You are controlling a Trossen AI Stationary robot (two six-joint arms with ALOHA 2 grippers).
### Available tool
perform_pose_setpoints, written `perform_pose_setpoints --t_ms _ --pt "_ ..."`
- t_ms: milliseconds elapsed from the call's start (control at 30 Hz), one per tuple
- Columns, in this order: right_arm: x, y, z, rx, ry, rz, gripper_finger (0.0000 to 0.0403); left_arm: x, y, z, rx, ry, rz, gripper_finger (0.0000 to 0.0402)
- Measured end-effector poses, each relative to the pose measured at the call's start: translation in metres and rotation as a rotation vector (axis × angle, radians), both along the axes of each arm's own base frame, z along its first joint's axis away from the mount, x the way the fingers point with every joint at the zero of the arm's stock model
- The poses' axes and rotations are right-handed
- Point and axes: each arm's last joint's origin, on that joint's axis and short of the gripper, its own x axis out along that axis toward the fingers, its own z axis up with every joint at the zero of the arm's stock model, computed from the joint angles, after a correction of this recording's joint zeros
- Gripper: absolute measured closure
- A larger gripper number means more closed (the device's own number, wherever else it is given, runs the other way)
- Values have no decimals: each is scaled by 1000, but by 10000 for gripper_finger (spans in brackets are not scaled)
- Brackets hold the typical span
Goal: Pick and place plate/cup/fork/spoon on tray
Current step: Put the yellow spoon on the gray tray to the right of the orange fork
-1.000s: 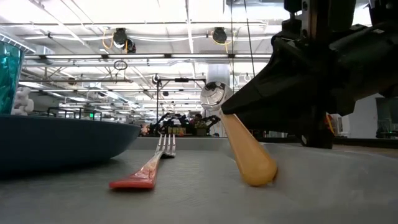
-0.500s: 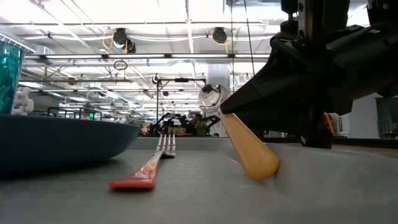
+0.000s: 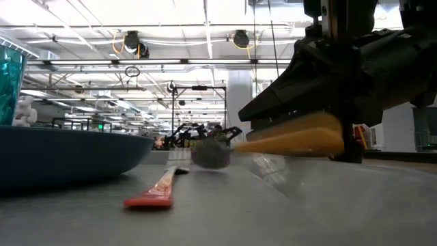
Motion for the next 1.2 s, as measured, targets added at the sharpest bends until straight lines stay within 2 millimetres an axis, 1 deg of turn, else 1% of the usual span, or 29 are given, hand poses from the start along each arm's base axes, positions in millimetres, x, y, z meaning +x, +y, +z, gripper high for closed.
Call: perform_pose_setpoints --t_ms 133,233,333,500,600,700,833,967,1067,1200 --pt "0 0 0 -1 2 0 257 0 0 0 0 0 0 158" --pt "0 0 0 2 -5 2 242 0 0 0 0 0 1 158" --pt "-1 3 1 0 -20 16 237 0 0 0 -1 0 0 158" --pt "-2 11 6 6 -36 53 239 -1 -1 0 0 0 -4 158" --pt "9 19 13 -29 23 61 240 -1 -1 0 0 0 -4 158" --pt "30 26 28 -86 151 72 240 1 1 0 0 -1 1 158" --pt "49 24 50 -181 338 43 240 1 1 0 -2 -2 4 158" --pt "62 17 71 -210 421 19 240 1 1 0 -4 -4 2 158" --pt "69 9 75 -166 426 21 240 1 0 2 -3 -18 -1 158" --pt "76 8 68 -144 401 15 240 2 0 4 2 -34 -7 158"
